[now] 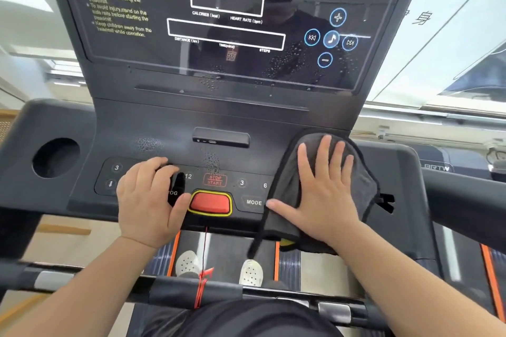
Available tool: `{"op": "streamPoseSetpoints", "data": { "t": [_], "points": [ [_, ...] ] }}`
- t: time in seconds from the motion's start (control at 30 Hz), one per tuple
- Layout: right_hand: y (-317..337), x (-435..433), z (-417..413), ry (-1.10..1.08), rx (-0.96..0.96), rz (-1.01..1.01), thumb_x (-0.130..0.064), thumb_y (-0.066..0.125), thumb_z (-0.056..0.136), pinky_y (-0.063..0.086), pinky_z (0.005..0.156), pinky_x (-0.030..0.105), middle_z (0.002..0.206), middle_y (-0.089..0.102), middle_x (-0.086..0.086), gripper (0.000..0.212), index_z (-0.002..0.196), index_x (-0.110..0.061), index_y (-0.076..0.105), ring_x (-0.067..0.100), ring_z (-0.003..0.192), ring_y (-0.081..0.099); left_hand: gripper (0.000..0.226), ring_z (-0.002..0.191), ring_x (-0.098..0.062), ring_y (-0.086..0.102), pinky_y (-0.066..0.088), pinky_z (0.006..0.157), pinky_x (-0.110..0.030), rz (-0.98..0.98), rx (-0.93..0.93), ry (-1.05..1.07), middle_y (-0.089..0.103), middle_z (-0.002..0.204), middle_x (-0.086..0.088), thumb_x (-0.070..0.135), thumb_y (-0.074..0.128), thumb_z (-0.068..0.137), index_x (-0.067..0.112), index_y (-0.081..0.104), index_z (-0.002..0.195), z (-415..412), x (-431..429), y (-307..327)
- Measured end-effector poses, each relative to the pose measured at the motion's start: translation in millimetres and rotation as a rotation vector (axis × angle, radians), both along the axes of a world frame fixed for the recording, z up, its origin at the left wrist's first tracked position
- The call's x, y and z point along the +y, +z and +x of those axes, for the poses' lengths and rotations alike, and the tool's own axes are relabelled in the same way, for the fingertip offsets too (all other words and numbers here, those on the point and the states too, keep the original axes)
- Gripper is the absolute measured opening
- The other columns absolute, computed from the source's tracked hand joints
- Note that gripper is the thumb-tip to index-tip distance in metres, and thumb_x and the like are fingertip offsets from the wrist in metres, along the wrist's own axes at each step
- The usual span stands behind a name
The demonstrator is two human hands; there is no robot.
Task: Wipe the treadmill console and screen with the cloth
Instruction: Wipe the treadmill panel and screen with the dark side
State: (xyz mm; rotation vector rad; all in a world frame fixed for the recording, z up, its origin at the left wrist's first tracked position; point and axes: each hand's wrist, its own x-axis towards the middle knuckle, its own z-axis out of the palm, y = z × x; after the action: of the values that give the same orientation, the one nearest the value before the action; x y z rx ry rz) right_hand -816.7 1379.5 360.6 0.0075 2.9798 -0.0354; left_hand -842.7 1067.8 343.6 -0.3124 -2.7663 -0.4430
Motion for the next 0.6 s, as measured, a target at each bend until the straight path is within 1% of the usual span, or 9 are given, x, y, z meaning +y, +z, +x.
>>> {"op": "streamPoseSetpoints", "data": {
  "t": [0.07, 0.17, 0.27, 0.33, 0.4, 0.43, 0.5, 0.6],
  "points": [
    [1.9, -23.0, -12.8, -0.046, 0.021, -0.013, -0.101, 0.016, 0.074, -0.007, 0.123, 0.067, 0.165, -0.021, 0.032, 0.127, 0.164, -0.013, -0.004, 0.055, 0.15, -0.023, 0.061, 0.11, -0.043, 0.055, 0.039, 0.093, -0.052, 0.0, 0.005, -0.006, 0.062, 0.12, -0.019, 0.055, 0.029, 0.096, 0.005, 0.063, 0.108, -0.1, -0.3, -0.8],
    [1.4, -46.2, -19.5, 0.035, 0.017, -0.015, -0.094, 0.018, 0.081, -0.003, 0.122, 0.069, 0.166, -0.017, 0.031, 0.118, 0.164, -0.014, -0.001, 0.055, 0.151, -0.021, 0.055, 0.108, -0.043, 0.056, 0.039, 0.092, -0.052, 0.002, -0.001, 0.002, 0.062, 0.119, -0.018, 0.051, 0.035, 0.093, 0.006, 0.063, 0.107, -0.6, -0.6, -0.7],
    [0.4, -47.6, -3.4, 0.225, -0.001, -0.039, -0.086, 0.024, 0.089, 0.008, 0.124, 0.067, 0.171, -0.001, 0.023, 0.102, 0.165, -0.019, 0.013, 0.048, 0.156, -0.009, 0.053, 0.107, -0.043, 0.056, 0.039, 0.091, -0.051, -0.001, 0.002, -0.002, 0.062, 0.119, -0.017, 0.051, 0.036, 0.092, 0.007, 0.062, 0.106, -1.3, -0.3, -0.6],
    [-4.3, -33.8, 17.4, 0.389, -0.006, -0.03, -0.078, 0.032, 0.094, 0.017, 0.124, 0.063, 0.172, 0.011, 0.015, 0.091, 0.164, -0.022, 0.019, 0.042, 0.158, 0.003, 0.055, 0.107, -0.042, 0.056, 0.04, 0.091, -0.051, -0.004, 0.007, -0.001, 0.062, 0.118, -0.018, 0.052, 0.034, 0.094, 0.007, 0.063, 0.106, -2.2, -0.8, -1.2],
    [-8.3, -10.7, 34.1, 0.541, 0.02, -0.014, -0.071, 0.041, 0.094, 0.019, 0.124, 0.057, 0.171, 0.021, 0.008, 0.083, 0.162, -0.025, 0.026, 0.036, 0.158, 0.015, 0.061, 0.108, -0.043, 0.056, 0.04, 0.092, -0.051, -0.003, 0.002, 0.001, 0.063, 0.118, -0.018, 0.056, 0.03, 0.096, 0.006, 0.064, 0.106, -2.3, -2.1, -3.0],
    [-8.9, 1.7, 37.1, 0.587, 0.031, -0.013, -0.072, 0.044, 0.093, 0.018, 0.123, 0.056, 0.171, 0.022, 0.005, 0.083, 0.162, -0.027, 0.029, 0.034, 0.158, 0.018, 0.063, 0.109, -0.043, 0.056, 0.04, 0.092, -0.051, 0.0, -0.001, 0.001, 0.063, 0.119, -0.018, 0.057, 0.029, 0.096, 0.006, 0.065, 0.105, -2.3, -2.6, -3.6],
    [-7.8, 22.9, 30.3, 0.578, 0.036, -0.007, -0.079, 0.041, 0.091, 0.016, 0.123, 0.057, 0.172, 0.019, 0.001, 0.089, 0.163, -0.028, 0.028, 0.032, 0.158, 0.015, 0.064, 0.109, -0.043, 0.057, 0.04, 0.093, -0.052, 0.001, 0.002, -0.003, 0.063, 0.119, -0.018, 0.057, 0.029, 0.096, 0.006, 0.066, 0.105, -2.6, -3.4, -4.3],
    [1.0, 31.6, 0.2, 0.383, 0.009, -0.011, -0.089, 0.026, 0.087, 0.012, 0.126, 0.06, 0.174, 0.004, 0.001, 0.102, 0.165, -0.023, 0.017, 0.03, 0.16, -0.003, 0.063, 0.108, -0.043, 0.057, 0.041, 0.093, -0.052, 0.001, 0.004, -0.016, 0.063, 0.118, -0.018, 0.056, 0.029, 0.096, 0.006, 0.066, 0.104, -2.2, -3.1, -4.3]
  ]
}}
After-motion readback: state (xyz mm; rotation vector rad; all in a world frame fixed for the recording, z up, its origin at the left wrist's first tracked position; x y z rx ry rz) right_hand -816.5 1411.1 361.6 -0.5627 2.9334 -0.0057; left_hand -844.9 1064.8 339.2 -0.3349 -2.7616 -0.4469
